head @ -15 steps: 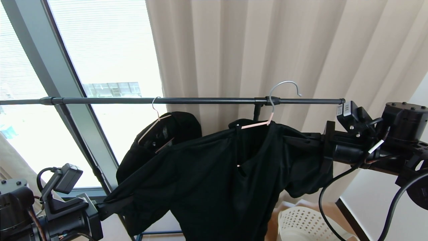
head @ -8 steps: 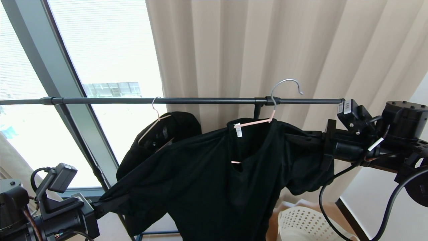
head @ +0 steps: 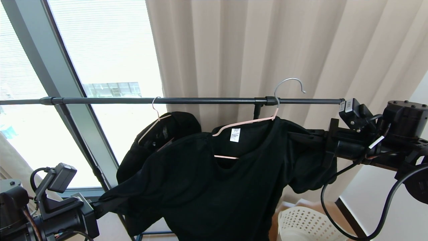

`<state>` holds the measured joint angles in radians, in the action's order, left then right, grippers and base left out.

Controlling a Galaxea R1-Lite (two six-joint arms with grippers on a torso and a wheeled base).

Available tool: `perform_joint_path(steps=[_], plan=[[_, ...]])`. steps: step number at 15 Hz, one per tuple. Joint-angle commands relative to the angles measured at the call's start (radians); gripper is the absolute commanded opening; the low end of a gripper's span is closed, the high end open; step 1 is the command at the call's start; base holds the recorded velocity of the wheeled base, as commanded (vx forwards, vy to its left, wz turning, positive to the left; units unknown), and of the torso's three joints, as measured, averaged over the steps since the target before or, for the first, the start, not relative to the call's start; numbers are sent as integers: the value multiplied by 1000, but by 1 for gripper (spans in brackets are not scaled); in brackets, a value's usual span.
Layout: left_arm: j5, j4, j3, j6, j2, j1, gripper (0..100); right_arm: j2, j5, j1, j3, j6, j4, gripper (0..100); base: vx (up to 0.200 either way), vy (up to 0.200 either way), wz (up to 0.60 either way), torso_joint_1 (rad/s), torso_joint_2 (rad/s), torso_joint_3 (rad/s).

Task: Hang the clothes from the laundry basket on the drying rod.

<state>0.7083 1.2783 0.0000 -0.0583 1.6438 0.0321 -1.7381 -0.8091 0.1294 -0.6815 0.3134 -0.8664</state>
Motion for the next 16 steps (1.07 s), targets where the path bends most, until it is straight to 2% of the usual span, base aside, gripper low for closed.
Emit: perform_joint_path(steps=[1, 3, 4, 8, 12, 14, 16], plan=[[0, 0, 0, 0, 4, -5, 0, -1, -1, -1, 2, 1, 0, 0, 0, 0, 0, 0, 0, 0], [0, 0, 0, 0, 1, -3, 0, 0, -1, -1, 3, 1, 0, 0, 0, 0, 0, 0, 0, 0], [0, 1, 0, 0, 1, -1, 100, -3, -1, -1, 0, 1, 0, 0, 0, 0, 0, 0, 0, 0], [2, 1, 0, -3, -19, -5, 100, -1, -1, -1, 0, 1, 0, 0, 0, 0, 0, 0, 0, 0], [71, 0, 0, -12, -82, -12, 100, 9, -1, 1, 8, 1, 0, 0, 0, 0, 0, 0, 0, 0], [62, -5, -12, -18, -102, -46, 100, -3, -1, 23, 14, 6, 1, 0, 0, 0, 0, 0, 0, 0], [-1, -19, -115, -51, -105, -129, 100, -12, 2, 67, 37, 27, 1, 0, 0, 0, 0, 0, 0, 0]])
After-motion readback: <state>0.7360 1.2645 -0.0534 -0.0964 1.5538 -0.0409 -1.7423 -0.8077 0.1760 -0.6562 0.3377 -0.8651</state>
